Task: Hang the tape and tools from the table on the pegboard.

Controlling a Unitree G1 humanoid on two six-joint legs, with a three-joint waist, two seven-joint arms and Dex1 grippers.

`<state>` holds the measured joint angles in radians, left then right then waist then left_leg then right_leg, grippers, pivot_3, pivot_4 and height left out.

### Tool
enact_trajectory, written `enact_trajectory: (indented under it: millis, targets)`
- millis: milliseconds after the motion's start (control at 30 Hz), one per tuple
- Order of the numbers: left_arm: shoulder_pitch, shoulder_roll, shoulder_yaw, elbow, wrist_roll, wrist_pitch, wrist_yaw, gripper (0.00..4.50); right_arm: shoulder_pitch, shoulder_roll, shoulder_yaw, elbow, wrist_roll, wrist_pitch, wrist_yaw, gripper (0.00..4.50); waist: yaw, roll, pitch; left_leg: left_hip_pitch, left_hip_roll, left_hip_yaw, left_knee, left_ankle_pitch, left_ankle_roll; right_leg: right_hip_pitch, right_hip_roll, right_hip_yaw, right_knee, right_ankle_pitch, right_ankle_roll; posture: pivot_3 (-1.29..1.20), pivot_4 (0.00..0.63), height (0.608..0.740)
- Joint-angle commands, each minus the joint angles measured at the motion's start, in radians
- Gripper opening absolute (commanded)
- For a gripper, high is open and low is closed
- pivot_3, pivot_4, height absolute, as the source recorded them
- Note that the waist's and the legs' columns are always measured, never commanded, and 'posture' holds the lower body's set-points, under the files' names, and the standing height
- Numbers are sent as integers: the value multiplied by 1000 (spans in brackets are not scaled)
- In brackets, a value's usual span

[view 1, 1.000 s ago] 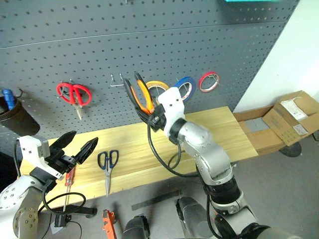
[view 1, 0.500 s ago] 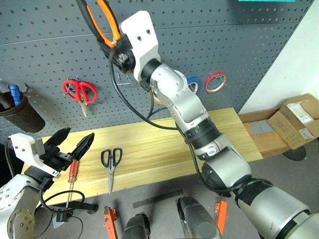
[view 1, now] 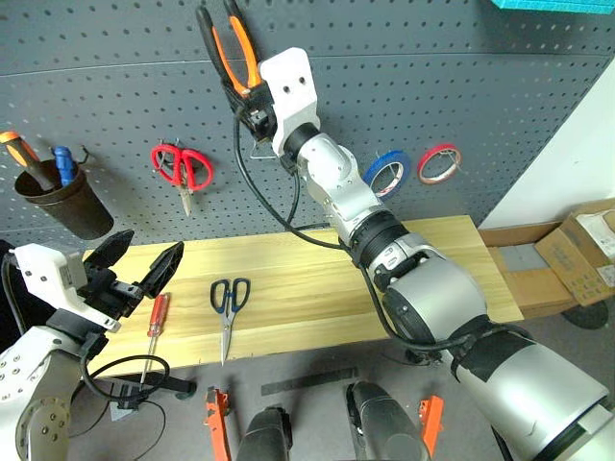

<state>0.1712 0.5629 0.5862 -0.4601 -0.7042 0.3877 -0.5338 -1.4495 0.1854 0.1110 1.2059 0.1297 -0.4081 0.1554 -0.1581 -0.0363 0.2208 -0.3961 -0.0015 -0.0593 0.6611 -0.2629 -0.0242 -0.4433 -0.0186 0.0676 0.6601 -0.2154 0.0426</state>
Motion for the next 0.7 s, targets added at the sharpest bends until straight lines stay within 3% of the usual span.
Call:
enact_trajectory:
  millis: [33, 300, 700]
  targets:
    - [-9, -7, 8, -46, -2, -14, 27, 4500, -155, 222, -11, -18, -16, -67, 2, 2400, 10, 0, 1, 0, 0, 0, 0, 0, 0, 0, 0, 0, 0, 0, 0, -31, 208, 740]
    - [-20, -8, 18, -68, 24, -22, 95, 4500, -183, 237, -27, -8, -23, -91, 21, 2400, 46, 1, 10, 0, 0, -2, 0, 0, 0, 0, 0, -3, 0, -1, -1, 42, 237, 740]
    - [-59, -15, 11, -94, 30, -5, 165, 4500, -177, 163, 13, 57, -166, -168, -72, 2400, 103, 2, 63, -5, 0, -7, 0, 0, 0, -3, 0, -9, 2, -4, -6, 108, 323, 740]
